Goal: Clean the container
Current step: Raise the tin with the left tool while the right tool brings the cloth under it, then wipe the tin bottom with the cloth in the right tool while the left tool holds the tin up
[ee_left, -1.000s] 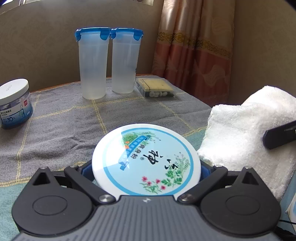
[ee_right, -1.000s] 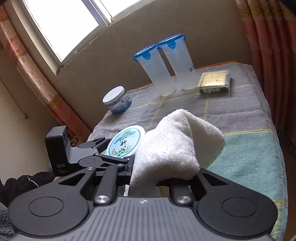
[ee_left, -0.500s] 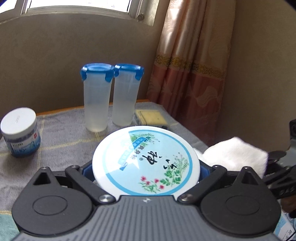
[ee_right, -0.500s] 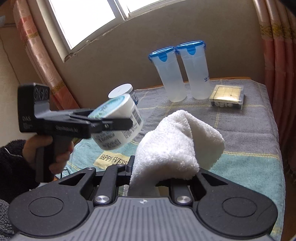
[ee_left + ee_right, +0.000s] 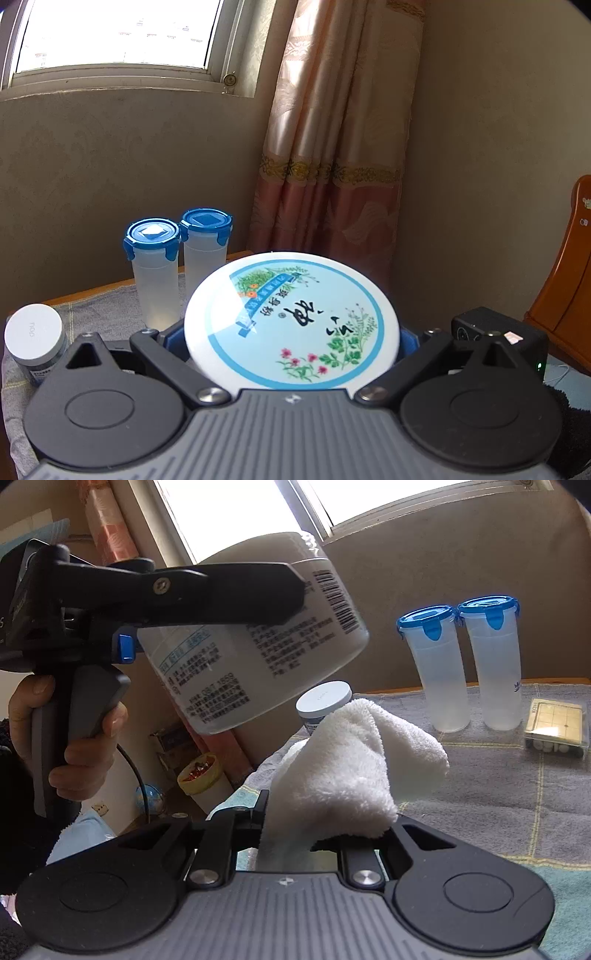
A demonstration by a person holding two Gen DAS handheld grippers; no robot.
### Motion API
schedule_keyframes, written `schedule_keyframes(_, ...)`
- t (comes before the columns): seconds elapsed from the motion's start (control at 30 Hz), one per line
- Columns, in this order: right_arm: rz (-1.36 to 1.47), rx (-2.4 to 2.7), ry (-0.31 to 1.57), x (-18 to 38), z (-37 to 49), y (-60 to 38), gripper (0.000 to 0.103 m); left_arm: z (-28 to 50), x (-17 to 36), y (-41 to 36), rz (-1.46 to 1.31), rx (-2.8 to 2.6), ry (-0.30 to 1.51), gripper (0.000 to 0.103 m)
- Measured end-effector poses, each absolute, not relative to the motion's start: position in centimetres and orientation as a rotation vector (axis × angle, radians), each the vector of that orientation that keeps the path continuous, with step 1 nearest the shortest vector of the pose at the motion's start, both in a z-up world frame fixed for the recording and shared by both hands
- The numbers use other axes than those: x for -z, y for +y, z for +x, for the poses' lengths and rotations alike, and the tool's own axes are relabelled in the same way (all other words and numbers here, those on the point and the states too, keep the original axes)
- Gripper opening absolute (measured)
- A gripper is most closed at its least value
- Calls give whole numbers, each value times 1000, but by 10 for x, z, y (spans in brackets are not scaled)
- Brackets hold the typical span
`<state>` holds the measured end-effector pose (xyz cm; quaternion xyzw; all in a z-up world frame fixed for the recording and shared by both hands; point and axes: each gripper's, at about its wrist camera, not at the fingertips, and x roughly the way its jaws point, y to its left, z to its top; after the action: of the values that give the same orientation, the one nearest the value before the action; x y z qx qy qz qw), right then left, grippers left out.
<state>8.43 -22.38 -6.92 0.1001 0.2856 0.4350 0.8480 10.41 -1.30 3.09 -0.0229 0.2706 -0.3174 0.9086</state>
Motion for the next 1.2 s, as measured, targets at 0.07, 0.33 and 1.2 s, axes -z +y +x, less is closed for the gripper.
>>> schedule_keyframes(0.07, 223, -934, 603, 71, 82, -221, 20, 105, -28, -15, -57, 655, 566, 98)
schedule_keyframes(0.33, 239, -985, 598, 71, 73, -215, 20, 106, -25, -19, -61, 651, 574, 98)
schedule_keyframes(1.2, 268, -975, 541, 69, 84, -229, 20, 107, -8, -10, -116, 667, 670, 98)
